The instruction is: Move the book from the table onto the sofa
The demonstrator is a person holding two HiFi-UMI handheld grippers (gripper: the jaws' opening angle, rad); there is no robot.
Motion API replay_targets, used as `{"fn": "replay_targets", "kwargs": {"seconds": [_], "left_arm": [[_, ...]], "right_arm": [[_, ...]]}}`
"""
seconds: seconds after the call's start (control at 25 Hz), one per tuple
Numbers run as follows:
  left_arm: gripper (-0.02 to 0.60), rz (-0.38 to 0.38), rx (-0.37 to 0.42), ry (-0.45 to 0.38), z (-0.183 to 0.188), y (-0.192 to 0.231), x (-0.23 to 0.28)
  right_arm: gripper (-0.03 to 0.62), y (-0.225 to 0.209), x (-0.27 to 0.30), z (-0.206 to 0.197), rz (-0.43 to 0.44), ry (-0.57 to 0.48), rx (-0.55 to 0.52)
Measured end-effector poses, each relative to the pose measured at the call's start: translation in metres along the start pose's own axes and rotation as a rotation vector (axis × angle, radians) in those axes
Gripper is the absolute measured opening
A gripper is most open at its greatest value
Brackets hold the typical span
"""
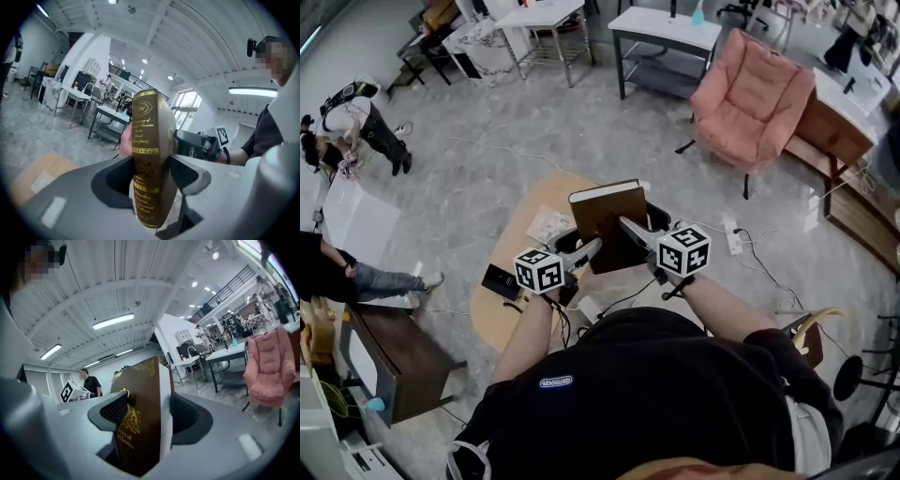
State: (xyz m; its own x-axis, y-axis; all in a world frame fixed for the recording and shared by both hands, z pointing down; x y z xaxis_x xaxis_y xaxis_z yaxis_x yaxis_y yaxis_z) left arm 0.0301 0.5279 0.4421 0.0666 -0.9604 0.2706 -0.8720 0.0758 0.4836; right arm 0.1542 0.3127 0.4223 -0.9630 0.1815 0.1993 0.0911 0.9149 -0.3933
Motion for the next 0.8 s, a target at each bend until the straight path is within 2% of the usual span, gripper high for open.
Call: {"fn": "replay_targets", "kwargs": {"seconds": [0.48,0.8], "left_arm": [[0.252,-0.215,0.088,0.059,0.025,-0.095,0.146],[0.249,-0.362,0.148,0.110,0.048,-0.148,0.215]], "right_arm": [[0.298,-0.087,-0.151,0.037,-0.192,-0.157,-0.008],[0.298,-0.114,-0.229,0.058,-0.327,-0.262,0.006]]}}
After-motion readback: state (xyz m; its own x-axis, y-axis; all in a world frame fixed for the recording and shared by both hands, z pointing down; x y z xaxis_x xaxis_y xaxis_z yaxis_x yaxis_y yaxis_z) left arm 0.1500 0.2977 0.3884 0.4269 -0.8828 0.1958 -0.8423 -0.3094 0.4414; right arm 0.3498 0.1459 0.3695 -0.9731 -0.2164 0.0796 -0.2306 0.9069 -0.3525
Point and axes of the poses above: the fingertips, and each gripper's own axes: x forward along the fingers, y to its left, z out of its top, the point moved 10 cm from there along -x, backward along the fingers, and after that the axes turned 3 degrees about -z, right-handed, at the moved point
